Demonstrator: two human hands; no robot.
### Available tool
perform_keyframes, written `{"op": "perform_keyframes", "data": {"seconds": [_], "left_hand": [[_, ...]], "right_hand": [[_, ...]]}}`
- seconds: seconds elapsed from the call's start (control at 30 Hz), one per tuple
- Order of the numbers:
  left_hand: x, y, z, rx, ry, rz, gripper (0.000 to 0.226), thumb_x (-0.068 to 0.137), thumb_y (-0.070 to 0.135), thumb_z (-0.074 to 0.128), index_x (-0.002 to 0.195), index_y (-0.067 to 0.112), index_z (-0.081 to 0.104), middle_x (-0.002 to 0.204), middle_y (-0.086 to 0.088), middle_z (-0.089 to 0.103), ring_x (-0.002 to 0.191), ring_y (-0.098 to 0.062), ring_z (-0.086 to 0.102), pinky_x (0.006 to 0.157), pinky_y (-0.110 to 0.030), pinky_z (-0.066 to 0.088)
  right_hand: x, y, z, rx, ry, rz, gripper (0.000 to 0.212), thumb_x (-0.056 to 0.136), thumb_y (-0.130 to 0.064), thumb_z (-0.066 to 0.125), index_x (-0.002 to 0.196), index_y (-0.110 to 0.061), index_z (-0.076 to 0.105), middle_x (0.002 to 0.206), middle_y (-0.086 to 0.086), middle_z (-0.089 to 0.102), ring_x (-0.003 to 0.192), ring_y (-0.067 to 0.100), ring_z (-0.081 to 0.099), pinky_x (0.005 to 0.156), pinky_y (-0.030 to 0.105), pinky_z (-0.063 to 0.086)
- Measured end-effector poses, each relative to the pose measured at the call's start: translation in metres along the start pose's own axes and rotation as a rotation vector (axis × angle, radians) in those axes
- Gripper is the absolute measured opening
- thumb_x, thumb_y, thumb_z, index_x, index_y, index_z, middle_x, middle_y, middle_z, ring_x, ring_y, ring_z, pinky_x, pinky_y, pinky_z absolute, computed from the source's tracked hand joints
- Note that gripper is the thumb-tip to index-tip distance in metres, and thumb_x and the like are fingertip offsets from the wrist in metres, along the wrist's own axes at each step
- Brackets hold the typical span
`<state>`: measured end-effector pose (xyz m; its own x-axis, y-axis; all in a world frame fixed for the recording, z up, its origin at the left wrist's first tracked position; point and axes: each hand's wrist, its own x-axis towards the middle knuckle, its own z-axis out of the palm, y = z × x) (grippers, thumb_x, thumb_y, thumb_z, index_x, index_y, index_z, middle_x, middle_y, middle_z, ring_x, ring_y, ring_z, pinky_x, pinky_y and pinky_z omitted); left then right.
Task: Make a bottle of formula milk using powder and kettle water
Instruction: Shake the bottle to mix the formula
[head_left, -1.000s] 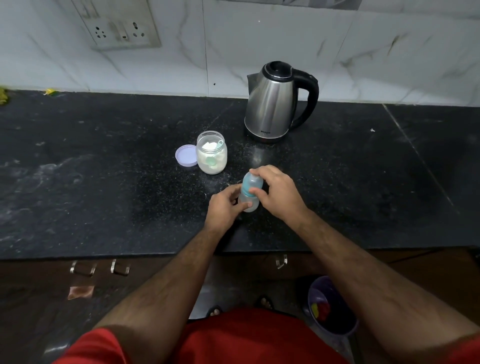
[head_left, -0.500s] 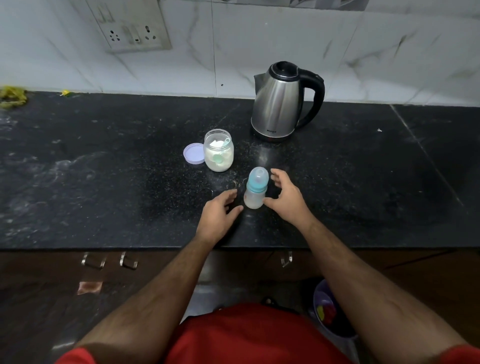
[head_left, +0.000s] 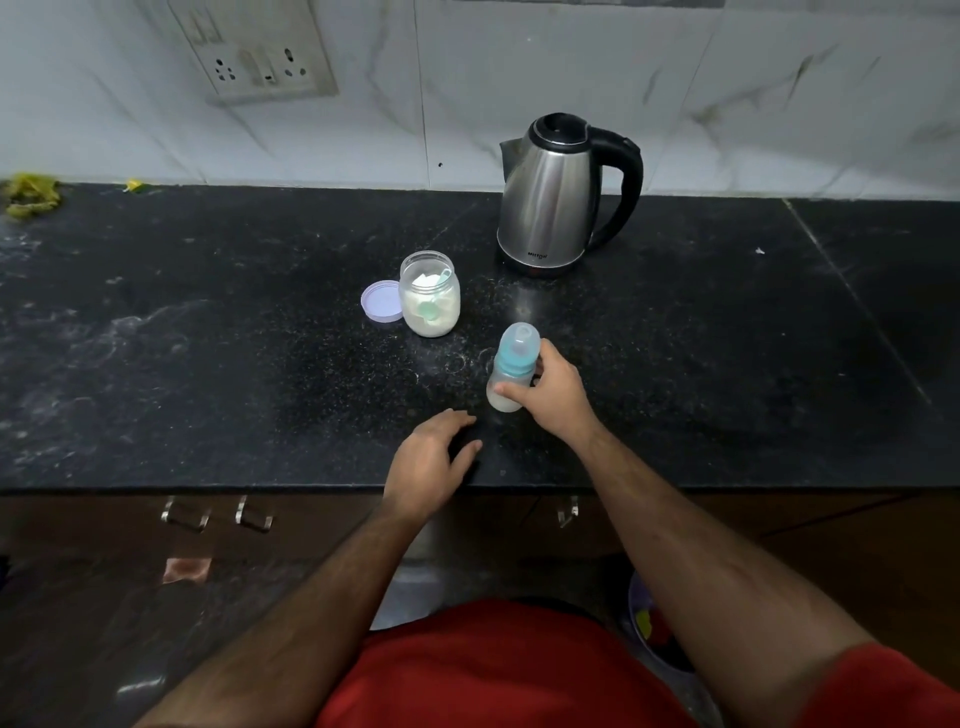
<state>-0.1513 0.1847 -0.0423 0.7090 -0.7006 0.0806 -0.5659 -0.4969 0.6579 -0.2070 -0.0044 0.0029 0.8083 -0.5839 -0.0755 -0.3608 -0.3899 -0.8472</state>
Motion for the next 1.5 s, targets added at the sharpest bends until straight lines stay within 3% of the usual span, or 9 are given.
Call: {"op": "perform_keyframes", "data": {"seconds": [0.3, 0.43, 0.67, 0.87, 1.0, 1.13, 1.2, 1.4, 1.5], "left_hand": [[0.031, 0.016, 0.026, 0.073, -0.01, -0.02, 0.058, 0.093, 0.048, 0.06, 0.14, 0.016, 0.054, 0.154, -0.004, 0.043, 0.147, -0.018, 0.03, 0.12, -0.034, 0.023], [0.05, 0.026, 0.042, 0.185, -0.101, 0.047, 0.083, 0.087, 0.071, 0.034, 0.148, 0.016, 0.042, 0.161, -0.006, 0.028, 0.152, -0.02, 0.016, 0.124, -0.04, 0.013], [0.055, 0.029, 0.069, 0.429, -0.153, 0.048, 0.089, 0.087, 0.074, 0.01, 0.156, 0.019, 0.022, 0.166, -0.005, 0.008, 0.153, -0.02, -0.006, 0.125, -0.043, -0.001], [0.056, 0.031, 0.071, 0.447, -0.142, 0.019, 0.086, 0.088, 0.075, 0.018, 0.156, 0.022, 0.025, 0.166, -0.001, 0.01, 0.154, -0.017, -0.002, 0.125, -0.041, 0.001], [0.055, 0.03, 0.071, 0.441, -0.142, 0.008, 0.081, 0.09, 0.072, 0.024, 0.155, 0.023, 0.026, 0.166, 0.0, 0.01, 0.154, -0.015, -0.003, 0.125, -0.04, 0.0], [0.055, 0.03, 0.071, 0.428, -0.126, 0.013, 0.078, 0.092, 0.069, 0.028, 0.155, 0.023, 0.028, 0.166, 0.0, 0.012, 0.154, -0.015, 0.0, 0.125, -0.04, 0.002], [0.055, 0.029, 0.071, 0.432, -0.129, 0.012, 0.078, 0.091, 0.069, 0.025, 0.155, 0.023, 0.027, 0.166, 0.0, 0.013, 0.154, -0.015, 0.0, 0.125, -0.04, 0.003], [0.054, 0.029, 0.072, 0.416, -0.115, 0.004, 0.074, 0.094, 0.067, 0.031, 0.154, 0.024, 0.028, 0.166, 0.002, 0.012, 0.154, -0.014, -0.001, 0.125, -0.038, 0.001], [0.055, 0.03, 0.071, 0.41, -0.123, 0.004, 0.078, 0.091, 0.068, 0.026, 0.155, 0.024, 0.028, 0.166, 0.002, 0.012, 0.154, -0.013, 0.0, 0.125, -0.039, 0.003]], "right_hand": [[-0.009, 0.018, -0.065, 0.117, 0.016, -0.028, 0.059, 0.073, -0.022, 0.084, 0.124, -0.019, 0.055, 0.115, -0.006, 0.067, 0.106, 0.011, 0.065, 0.094, 0.044, 0.055], [-0.011, 0.018, -0.092, 0.189, 0.025, -0.074, 0.077, 0.077, -0.022, 0.081, 0.14, -0.028, 0.039, 0.12, -0.006, 0.066, 0.108, 0.009, 0.066, 0.095, 0.045, 0.055], [-0.01, 0.023, -0.123, 0.275, 0.023, -0.113, 0.103, 0.076, -0.044, 0.073, 0.151, -0.051, 0.003, 0.128, -0.005, 0.066, 0.112, 0.011, 0.066, 0.102, 0.049, 0.051], [-0.005, 0.013, -0.148, 0.523, 0.098, -0.089, 0.094, 0.089, -0.006, 0.07, 0.156, -0.033, 0.01, 0.131, 0.004, 0.059, 0.111, 0.017, 0.067, 0.094, 0.046, 0.056], [-0.005, 0.006, -0.154, 0.701, 0.255, -0.068, 0.084, 0.092, -0.009, 0.068, 0.154, -0.028, 0.014, 0.109, -0.008, 0.068, 0.103, 0.023, 0.07, 0.082, 0.052, 0.06], [-0.03, 0.008, -0.137, 0.711, 0.086, -0.048, 0.08, 0.087, -0.008, 0.071, 0.147, -0.033, 0.025, 0.12, -0.001, 0.063, 0.099, 0.018, 0.069, 0.076, 0.041, 0.06], [-0.041, 0.011, -0.131, 0.684, -0.045, -0.05, 0.079, 0.084, -0.002, 0.071, 0.141, -0.037, 0.029, 0.114, -0.009, 0.068, 0.096, 0.015, 0.07, 0.078, 0.038, 0.059], [-0.036, 0.004, -0.14, 0.892, 0.16, 0.017, 0.075, 0.092, -0.004, 0.063, 0.151, -0.026, 0.021, 0.111, -0.003, 0.063, 0.093, 0.012, 0.07, 0.072, 0.036, 0.06], [-0.046, 0.004, -0.132, 0.834, -0.002, 0.022, 0.08, 0.084, -0.004, 0.069, 0.146, -0.031, 0.026, 0.114, 0.0, 0.064, 0.093, 0.015, 0.07, 0.075, 0.039, 0.061]]}}
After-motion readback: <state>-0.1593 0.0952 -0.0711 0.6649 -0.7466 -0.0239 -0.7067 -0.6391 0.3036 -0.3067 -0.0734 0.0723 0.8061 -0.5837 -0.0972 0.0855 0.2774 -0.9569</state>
